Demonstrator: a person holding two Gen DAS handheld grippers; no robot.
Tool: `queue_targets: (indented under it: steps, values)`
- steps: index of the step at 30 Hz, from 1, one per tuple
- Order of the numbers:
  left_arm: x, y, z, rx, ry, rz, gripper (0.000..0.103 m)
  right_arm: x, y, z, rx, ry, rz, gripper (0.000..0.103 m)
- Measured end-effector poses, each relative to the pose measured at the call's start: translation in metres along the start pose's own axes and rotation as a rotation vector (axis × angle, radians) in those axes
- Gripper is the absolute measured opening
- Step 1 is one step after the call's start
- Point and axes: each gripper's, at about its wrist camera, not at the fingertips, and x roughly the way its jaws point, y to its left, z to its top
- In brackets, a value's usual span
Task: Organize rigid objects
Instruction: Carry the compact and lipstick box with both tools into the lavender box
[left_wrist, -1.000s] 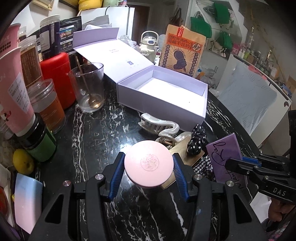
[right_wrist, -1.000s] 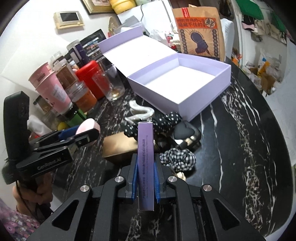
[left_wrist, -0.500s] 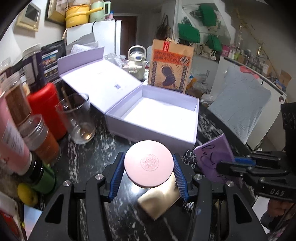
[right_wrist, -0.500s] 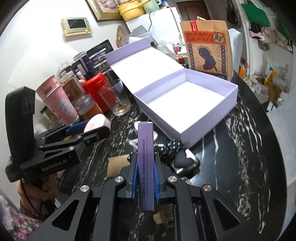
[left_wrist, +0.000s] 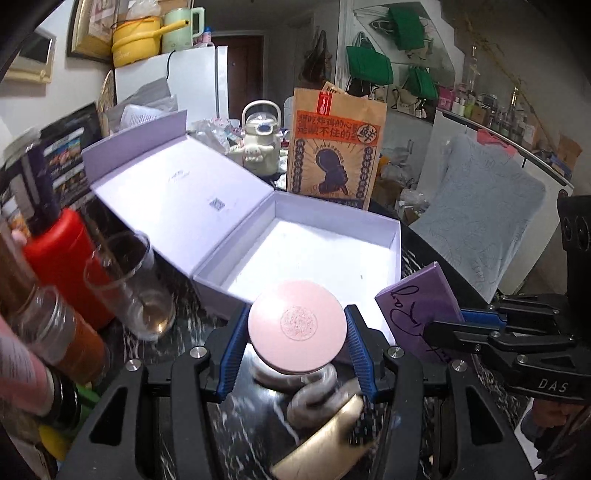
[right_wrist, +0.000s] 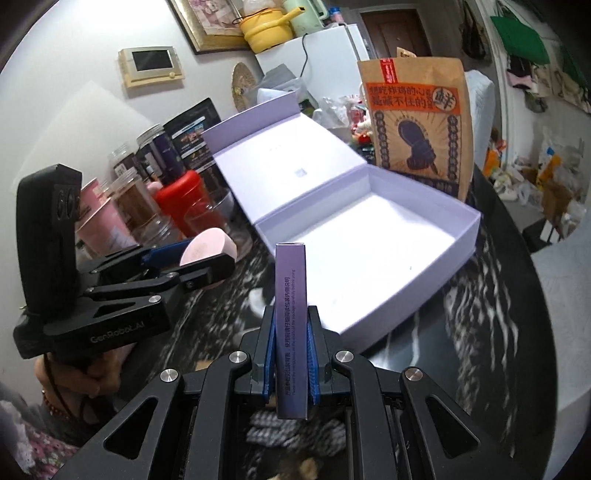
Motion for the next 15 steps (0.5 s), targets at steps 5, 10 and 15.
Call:
queue_targets:
  steps: [5, 10, 15]
  values:
    - [0.007, -0.004, 0.025, 0.006, -0.031, 0.005, 0.051, 0.008, -0.011, 0.024, -0.024, -0.012, 0.019, 0.015]
    - [0.019, -0.008, 0.045, 0.042, -0.044, 0.014, 0.051, 0.013, -0.020, 0.043, -0.037, -0.032, -0.010, 0.015]
    - [0.037, -0.006, 0.062, 0.063, -0.040, 0.029, 0.051, 0.021, -0.029, 0.058, -0.044, -0.039, -0.034, 0.015]
